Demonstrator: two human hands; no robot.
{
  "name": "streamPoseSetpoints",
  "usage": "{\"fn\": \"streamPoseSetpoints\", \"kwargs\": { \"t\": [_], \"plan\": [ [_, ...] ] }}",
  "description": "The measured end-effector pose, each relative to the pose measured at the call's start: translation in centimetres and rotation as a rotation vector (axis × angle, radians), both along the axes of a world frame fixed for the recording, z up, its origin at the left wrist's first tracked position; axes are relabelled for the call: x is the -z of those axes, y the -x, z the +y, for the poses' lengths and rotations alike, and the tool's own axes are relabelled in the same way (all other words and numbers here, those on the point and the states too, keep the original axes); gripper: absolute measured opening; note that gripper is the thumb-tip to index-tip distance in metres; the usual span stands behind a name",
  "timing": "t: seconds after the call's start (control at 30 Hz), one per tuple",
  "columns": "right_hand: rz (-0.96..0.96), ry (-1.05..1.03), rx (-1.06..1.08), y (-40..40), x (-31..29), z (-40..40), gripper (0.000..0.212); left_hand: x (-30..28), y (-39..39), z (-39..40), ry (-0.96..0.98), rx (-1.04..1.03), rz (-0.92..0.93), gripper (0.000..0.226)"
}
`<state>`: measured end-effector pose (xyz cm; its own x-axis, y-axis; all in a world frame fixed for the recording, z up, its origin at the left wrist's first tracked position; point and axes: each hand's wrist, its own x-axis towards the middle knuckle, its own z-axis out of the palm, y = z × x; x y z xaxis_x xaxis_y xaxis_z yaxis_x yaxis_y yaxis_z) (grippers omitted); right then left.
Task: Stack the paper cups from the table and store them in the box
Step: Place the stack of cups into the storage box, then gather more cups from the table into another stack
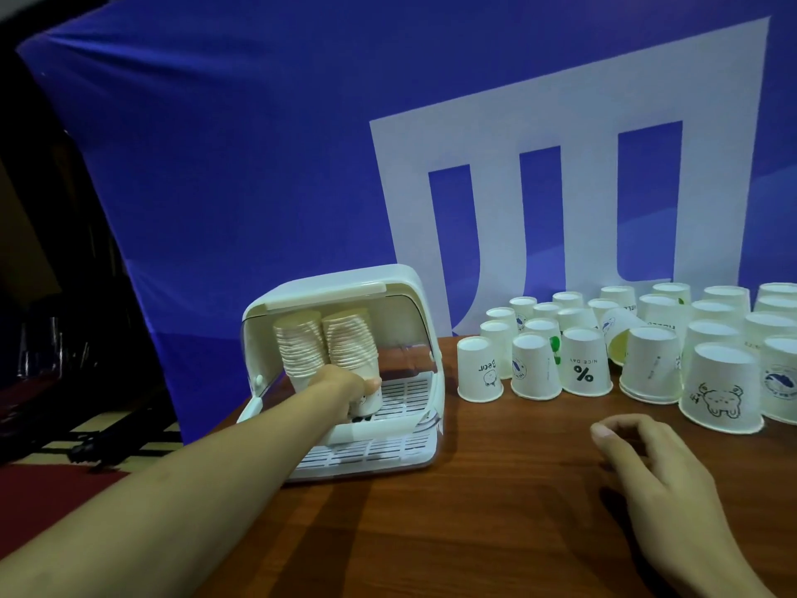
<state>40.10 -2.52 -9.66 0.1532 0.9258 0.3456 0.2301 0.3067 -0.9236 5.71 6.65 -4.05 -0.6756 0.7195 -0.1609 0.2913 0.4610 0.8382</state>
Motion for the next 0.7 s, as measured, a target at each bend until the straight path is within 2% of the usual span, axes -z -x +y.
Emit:
{"fn": "streamPoseSetpoints", "kwargs": {
  "t": [0.27,0.43,0.57,0.7],
  "plan": [
    [-0.006,0.007,-0.008,0.14,-0.06,-0.31,0.009,0.21,0.27,0.01,0.057,-0.001,0.145,0.045],
    [-0.035,0.004,-0.014,0.07,-0.21,-0.49,0.008,0.53,0.14,0.27,0.055,-0.047,0.129,0.047],
    [-0.063,0.018,-0.019,0.03,-0.11,-0.29,0.007,0.4,0.2,0.5,0.082,-0.011,0.218,0.05],
    [-0.12,0.031,-0.029,-0.13,0.08,-0.02,0.008,0.46,0.18,0.49,0.137,-0.079,0.214,0.022]
  ]
}}
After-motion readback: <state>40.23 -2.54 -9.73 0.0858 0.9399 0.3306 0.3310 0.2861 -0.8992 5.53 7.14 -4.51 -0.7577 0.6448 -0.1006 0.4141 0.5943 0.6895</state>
